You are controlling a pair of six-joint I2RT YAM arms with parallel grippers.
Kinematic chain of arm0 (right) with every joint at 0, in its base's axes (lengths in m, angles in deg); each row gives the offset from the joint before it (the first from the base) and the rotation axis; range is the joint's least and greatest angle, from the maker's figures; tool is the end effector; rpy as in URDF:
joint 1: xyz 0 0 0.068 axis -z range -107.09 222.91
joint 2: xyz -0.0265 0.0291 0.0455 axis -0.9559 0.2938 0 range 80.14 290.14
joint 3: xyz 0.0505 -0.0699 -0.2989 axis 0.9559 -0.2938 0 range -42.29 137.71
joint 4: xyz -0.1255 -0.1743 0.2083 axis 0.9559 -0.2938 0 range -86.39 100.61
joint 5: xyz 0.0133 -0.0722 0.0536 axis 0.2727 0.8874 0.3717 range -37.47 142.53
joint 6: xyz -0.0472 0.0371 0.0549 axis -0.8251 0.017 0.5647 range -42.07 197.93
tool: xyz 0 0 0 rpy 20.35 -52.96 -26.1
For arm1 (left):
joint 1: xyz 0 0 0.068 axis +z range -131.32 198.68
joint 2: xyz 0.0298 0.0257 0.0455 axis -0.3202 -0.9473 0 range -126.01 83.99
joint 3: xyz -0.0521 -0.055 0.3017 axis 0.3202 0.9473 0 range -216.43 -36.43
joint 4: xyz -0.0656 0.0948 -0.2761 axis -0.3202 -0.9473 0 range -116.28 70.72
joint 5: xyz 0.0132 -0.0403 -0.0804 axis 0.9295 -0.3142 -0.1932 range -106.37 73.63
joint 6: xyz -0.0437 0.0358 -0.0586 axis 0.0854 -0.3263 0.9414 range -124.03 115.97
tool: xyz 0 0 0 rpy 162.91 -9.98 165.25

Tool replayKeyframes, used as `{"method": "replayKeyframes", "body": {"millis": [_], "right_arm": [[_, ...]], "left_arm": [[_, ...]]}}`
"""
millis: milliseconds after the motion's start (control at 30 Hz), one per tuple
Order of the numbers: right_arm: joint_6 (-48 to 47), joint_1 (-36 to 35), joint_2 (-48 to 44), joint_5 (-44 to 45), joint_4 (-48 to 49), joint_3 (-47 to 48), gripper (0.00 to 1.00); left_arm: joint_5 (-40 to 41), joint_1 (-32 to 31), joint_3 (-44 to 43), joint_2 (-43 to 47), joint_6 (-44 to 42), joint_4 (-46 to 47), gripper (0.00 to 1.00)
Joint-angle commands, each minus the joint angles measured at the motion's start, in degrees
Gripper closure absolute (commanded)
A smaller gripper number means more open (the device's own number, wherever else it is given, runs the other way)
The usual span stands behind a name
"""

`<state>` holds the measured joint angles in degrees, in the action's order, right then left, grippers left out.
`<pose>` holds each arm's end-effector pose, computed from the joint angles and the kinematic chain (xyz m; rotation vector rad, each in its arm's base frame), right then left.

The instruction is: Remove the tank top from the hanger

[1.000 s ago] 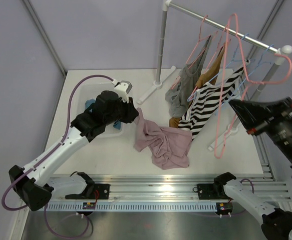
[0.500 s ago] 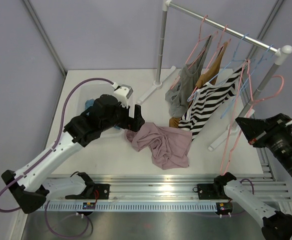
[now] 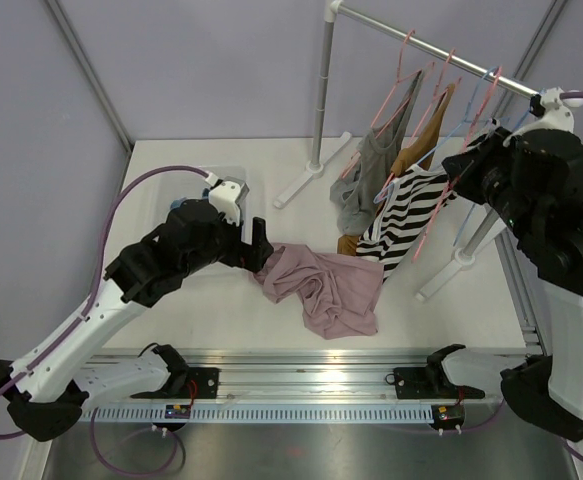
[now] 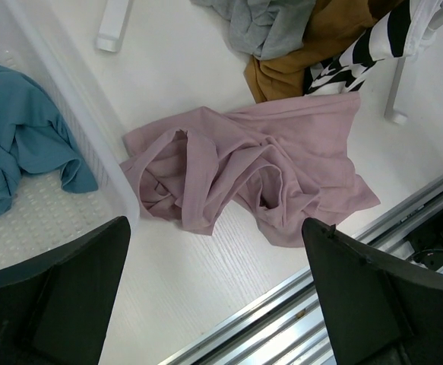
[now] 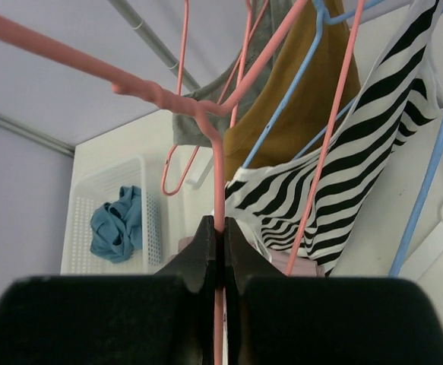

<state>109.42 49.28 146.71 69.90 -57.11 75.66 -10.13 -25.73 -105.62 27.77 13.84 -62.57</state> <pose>0.1605 0.0471 0.6123 0.3375 1.8298 0.3903 0.1767 -0.1624 0.4153 0.4264 2.1001 -0.5354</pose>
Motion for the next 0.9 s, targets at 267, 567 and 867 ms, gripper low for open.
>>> {"method": "replayKeyframes", "body": {"millis": [267,567,867], "right_arm": [[-3.4,6.6,6.1,6.4,-2.3,5.6,1.00],[-6.3,20.9,11.4,-9.4,0.8,7.6,1.00],[-5.8,29.3,13.1,-17.1,4.2,1.2,1.00]], "left_arm": [[1.2,-0.7,0.5,2.4,-1.1,0.1,0.01],[0.3,-0.7,0.7,1.7,-1.3,0.5,0.01],[-1.1,-0.8,2.2,2.4,-0.7,1.7,0.01]]}}
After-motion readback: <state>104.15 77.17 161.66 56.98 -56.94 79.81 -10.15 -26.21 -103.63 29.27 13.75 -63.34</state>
